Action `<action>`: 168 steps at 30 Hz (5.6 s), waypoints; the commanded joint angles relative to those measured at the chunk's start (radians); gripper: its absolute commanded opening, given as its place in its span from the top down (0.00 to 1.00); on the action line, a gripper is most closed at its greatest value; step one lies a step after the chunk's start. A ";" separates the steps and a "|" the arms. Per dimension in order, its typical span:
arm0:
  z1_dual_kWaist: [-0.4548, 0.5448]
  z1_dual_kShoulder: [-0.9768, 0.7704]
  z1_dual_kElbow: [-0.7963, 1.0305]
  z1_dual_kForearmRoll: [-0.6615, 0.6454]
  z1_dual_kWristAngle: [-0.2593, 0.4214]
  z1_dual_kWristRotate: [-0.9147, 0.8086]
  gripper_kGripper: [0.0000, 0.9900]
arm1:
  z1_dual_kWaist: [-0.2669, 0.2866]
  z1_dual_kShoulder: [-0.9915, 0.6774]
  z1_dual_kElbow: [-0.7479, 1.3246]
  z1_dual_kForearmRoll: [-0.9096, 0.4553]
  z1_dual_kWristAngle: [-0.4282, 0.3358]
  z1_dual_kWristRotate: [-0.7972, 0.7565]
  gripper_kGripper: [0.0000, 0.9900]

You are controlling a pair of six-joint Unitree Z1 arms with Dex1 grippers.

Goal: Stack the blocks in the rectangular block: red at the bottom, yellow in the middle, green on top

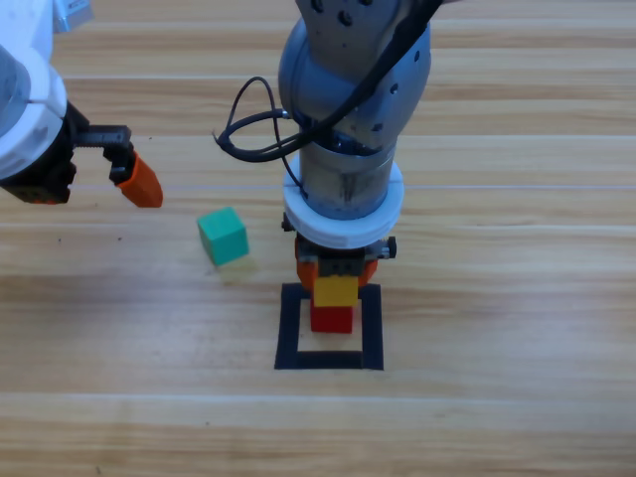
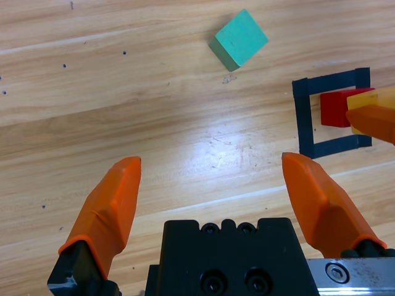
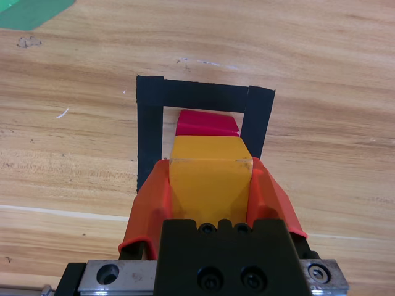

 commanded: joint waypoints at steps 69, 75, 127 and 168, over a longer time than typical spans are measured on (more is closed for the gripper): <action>-0.074 0.695 -0.559 0.229 0.079 -0.658 0.06 | -0.064 -0.870 0.866 -0.372 0.355 -1.117 0.00; -0.071 0.724 -0.564 0.227 0.078 -0.649 0.06 | -0.063 -0.870 0.872 -0.370 0.357 -1.126 0.00; -0.283 0.536 -0.958 0.597 0.009 0.115 1.00 | -0.049 -0.852 0.872 -0.349 0.355 -1.142 0.00; -0.407 0.680 -0.993 0.713 0.089 -0.641 1.00 | -0.044 -0.840 0.872 -0.347 0.357 -1.149 0.00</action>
